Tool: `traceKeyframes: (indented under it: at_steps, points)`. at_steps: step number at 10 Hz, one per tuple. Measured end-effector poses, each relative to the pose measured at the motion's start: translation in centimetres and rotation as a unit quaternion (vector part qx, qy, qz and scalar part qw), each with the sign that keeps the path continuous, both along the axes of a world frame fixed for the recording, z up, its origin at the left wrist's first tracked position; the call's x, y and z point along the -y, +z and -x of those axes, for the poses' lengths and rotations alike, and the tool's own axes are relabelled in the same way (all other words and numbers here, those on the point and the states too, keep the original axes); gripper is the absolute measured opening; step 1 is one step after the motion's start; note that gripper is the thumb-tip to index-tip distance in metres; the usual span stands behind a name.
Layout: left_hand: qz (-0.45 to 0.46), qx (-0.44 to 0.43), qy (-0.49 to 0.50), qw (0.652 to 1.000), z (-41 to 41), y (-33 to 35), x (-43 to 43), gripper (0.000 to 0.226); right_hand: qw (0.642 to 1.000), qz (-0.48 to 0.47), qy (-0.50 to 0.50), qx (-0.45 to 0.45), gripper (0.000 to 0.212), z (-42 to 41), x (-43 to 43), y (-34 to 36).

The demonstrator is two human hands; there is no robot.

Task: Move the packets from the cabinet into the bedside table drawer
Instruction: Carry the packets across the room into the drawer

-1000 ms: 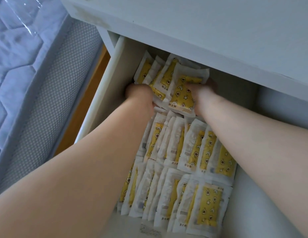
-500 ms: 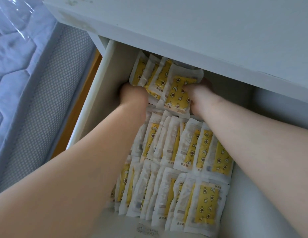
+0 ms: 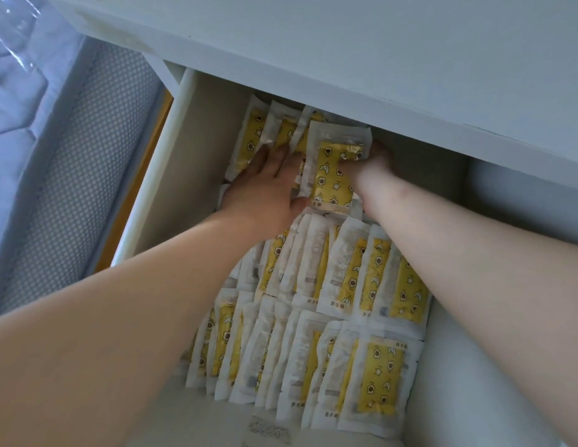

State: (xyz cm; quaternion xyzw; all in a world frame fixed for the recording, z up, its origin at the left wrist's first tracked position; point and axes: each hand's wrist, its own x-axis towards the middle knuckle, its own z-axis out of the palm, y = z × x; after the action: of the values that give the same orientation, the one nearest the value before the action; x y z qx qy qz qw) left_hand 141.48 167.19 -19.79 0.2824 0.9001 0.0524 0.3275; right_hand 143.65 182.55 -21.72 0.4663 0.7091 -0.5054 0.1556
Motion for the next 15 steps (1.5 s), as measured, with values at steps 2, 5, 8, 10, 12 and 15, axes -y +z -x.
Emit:
traceKeyframes:
  at_steps: [2,5,8,10,12,15]
  points:
    - [0.065,0.002,-0.052,0.996,0.0,0.1,0.9,0.07,0.997,-0.04,-0.061,0.013,0.049,-0.4,1.1,-0.5]
    - [0.015,-0.046,-0.028,0.998,-0.3,0.6,0.9,0.063,0.992,-0.089,-0.087,0.028,0.049,-1.1,-0.6,-0.3]
    - [0.016,-0.004,-0.04,0.999,0.4,-0.4,0.9,0.072,0.997,-0.042,-0.068,0.0,0.044,-0.3,1.8,-0.4]
    - [0.027,0.015,-0.049,0.998,-0.3,-0.1,1.7,0.071,0.994,-0.038,-0.105,-0.004,0.045,-0.8,1.1,-0.1]
    - [0.023,0.019,-0.057,0.998,-0.1,0.1,1.7,0.07,0.99,-0.111,-0.088,-0.015,0.049,-1.1,0.6,-0.8]
    - [0.004,0.024,-0.041,0.999,0.1,0.1,1.7,0.068,0.99,-0.124,-0.065,-0.019,0.031,0.5,1.2,-1.1]
